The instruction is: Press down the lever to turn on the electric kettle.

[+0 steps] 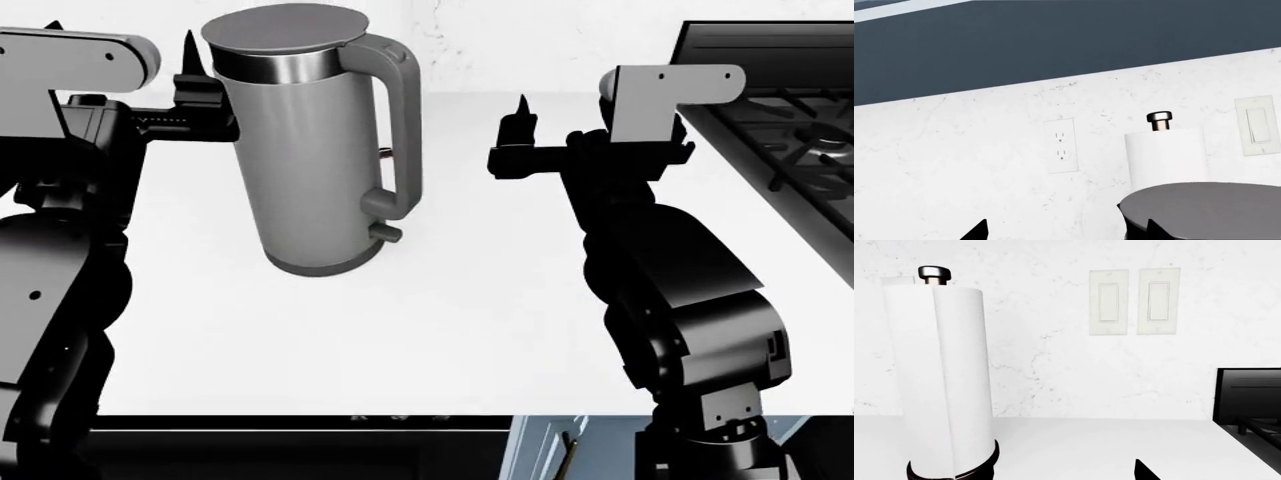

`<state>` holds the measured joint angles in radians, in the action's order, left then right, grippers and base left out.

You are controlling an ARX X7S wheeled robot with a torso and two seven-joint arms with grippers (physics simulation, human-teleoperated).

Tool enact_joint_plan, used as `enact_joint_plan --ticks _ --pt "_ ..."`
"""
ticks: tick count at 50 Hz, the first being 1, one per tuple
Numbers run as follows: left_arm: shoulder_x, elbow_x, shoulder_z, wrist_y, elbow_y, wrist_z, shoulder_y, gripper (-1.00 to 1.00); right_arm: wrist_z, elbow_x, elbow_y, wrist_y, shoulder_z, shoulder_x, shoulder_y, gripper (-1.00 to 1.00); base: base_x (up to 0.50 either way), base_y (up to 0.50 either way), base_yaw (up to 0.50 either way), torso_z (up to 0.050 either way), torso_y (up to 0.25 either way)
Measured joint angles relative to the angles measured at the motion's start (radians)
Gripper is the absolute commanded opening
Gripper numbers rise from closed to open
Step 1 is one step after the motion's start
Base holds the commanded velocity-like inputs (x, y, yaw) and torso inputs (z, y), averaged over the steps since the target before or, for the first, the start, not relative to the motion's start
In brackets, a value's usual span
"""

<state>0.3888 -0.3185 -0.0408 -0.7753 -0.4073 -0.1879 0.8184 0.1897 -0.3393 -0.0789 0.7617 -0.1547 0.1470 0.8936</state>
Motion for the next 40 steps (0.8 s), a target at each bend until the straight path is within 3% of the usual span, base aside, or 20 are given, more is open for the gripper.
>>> enact_joint_plan --ticks 15,40 --pt "0.044 0.017 0.037 -0.023 -0.030 -0.029 0.012 1.00 0.006 -0.012 -0.001 -0.007 -0.003 0.005 -0.005 1.00 0.23 0.00 0.00 0.000 0.001" --pt "0.118 0.035 0.070 -0.091 -0.101 -0.057 0.040 1.00 0.008 -0.039 0.007 0.001 -0.016 0.011 -0.009 1.00 0.00 0.00 0.00 0.000 0.000"
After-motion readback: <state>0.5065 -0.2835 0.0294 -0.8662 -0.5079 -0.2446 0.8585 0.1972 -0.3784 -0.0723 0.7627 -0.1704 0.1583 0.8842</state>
